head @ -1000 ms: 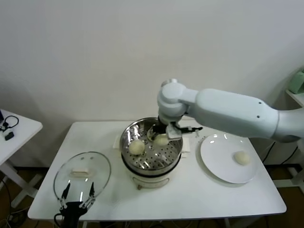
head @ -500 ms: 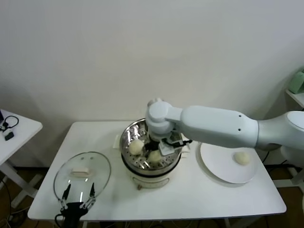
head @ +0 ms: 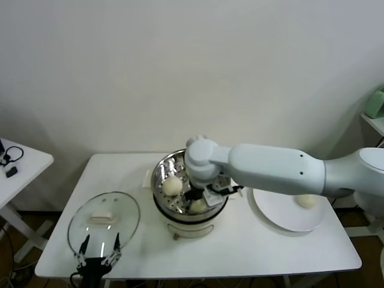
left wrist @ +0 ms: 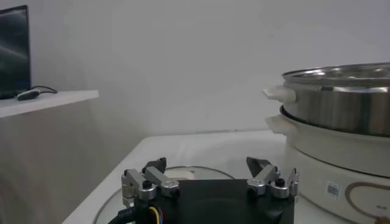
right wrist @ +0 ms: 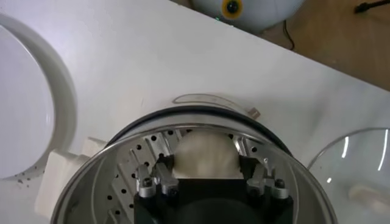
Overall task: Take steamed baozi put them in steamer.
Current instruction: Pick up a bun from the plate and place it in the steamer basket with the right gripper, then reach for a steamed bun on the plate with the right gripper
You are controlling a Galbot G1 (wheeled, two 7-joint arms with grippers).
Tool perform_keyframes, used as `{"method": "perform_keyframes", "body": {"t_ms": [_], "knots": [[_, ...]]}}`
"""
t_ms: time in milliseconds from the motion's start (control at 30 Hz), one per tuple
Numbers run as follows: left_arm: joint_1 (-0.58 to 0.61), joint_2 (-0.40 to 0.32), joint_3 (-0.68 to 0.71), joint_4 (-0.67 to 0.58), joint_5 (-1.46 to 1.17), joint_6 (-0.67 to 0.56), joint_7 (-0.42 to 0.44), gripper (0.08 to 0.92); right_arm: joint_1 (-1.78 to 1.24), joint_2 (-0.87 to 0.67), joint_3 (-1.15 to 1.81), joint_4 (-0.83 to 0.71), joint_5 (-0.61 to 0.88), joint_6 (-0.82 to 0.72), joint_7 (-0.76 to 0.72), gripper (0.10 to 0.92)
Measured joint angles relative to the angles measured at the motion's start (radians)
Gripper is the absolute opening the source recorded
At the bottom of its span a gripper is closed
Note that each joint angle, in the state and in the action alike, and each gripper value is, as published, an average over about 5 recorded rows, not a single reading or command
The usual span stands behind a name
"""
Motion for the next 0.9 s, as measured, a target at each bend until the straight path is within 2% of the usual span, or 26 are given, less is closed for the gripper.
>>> {"method": "perform_keyframes", "body": {"t_ms": [133, 333, 900], "knots": [[-0.003, 0.0, 0.001, 0.001, 0.0, 0.001, 0.0, 0.823, -0.009, 0.0, 0.0, -0.005, -0.008, 0.008, 0.006, 0.725], [-0.005, 0.0, 0.001, 0.004, 0.0, 0.002, -0.001, 0.823, -0.015, -0.001, 0.005, -0.012, -0.009, 0.023, 0.012, 0.816], [-0.004, -0.002, 0.001, 0.004, 0.001, 0.001, -0.004, 0.823, 0.025, -0.004, 0.064, -0.06, 0.033, 0.051, -0.008, 0.823]]}}
